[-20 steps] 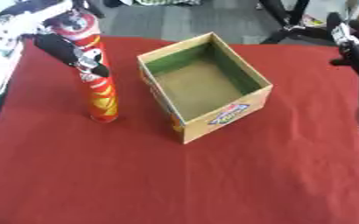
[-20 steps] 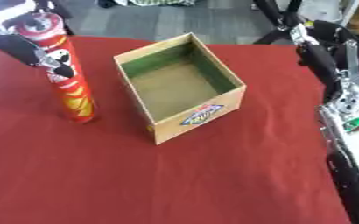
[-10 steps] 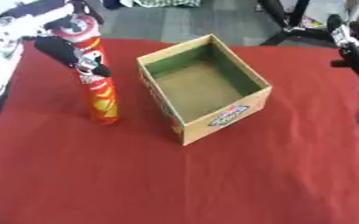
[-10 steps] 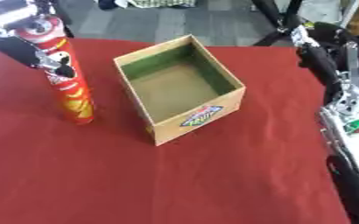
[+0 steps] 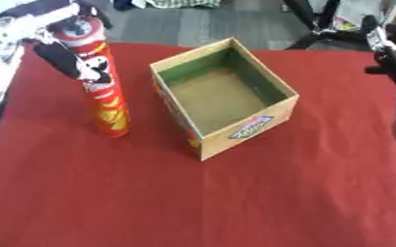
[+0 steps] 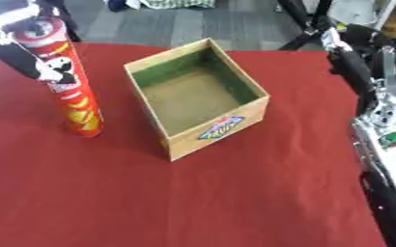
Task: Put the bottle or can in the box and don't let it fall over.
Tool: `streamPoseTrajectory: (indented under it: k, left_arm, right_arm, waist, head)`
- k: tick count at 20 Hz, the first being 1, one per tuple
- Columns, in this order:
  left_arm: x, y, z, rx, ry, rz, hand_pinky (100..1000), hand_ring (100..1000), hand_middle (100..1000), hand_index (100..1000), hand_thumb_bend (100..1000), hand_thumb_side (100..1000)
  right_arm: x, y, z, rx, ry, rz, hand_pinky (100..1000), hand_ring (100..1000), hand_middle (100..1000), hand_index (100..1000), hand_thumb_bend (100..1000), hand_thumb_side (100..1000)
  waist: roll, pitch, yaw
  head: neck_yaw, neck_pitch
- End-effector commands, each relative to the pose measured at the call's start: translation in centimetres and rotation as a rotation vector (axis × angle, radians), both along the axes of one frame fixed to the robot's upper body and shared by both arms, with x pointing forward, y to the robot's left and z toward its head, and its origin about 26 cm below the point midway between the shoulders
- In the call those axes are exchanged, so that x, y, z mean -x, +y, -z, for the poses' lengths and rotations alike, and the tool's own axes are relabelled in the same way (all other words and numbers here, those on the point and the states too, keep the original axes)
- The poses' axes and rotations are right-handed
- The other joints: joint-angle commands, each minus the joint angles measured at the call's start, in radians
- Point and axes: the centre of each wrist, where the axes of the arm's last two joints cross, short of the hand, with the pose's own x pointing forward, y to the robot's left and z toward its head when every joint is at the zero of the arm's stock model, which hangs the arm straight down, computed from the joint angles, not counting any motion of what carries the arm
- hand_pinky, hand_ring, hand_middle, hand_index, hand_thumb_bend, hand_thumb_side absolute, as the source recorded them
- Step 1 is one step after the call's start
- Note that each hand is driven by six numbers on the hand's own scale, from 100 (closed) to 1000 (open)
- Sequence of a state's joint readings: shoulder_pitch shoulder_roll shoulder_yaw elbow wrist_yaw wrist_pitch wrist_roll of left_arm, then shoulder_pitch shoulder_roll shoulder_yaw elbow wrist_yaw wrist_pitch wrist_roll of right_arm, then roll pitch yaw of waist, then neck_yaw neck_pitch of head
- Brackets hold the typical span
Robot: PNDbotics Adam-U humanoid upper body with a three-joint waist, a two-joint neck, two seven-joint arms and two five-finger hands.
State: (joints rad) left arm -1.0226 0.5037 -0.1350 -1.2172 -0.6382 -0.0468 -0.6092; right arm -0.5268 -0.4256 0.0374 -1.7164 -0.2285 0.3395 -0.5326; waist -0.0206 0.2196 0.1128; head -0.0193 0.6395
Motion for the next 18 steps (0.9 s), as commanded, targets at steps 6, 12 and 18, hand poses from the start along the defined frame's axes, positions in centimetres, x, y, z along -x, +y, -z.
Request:
streamPoseTrajectory:
  k: [6,12,18]
  left_arm:
    - [-0.06,0.14,0.31,0.019,-0.031,-0.066,480,259,261,216,380,100]
    - [0.08,-0.21,0.27,0.019,-0.123,-0.092,314,100,123,117,399,100]
    - [0.41,-0.54,-0.36,0.023,-0.184,-0.07,254,100,100,107,388,100]
  right_arm:
    - [0.29,-0.23,-1.22,0.003,-0.039,0.005,579,767,864,772,448,482]
    - [0.31,-0.21,-1.24,0.003,-0.04,0.004,581,765,859,772,445,484]
    - [0.32,-0.16,-1.24,0.005,-0.04,0.003,583,765,857,772,445,486]
  waist:
    - [0.0,-0.009,0.0]
    - [0.002,-0.011,0.0]
    - [0.004,-0.014,0.0]
  head:
    - [-0.002,-0.005]
    - [-0.003,-0.004]
    - [-0.007,0.0]
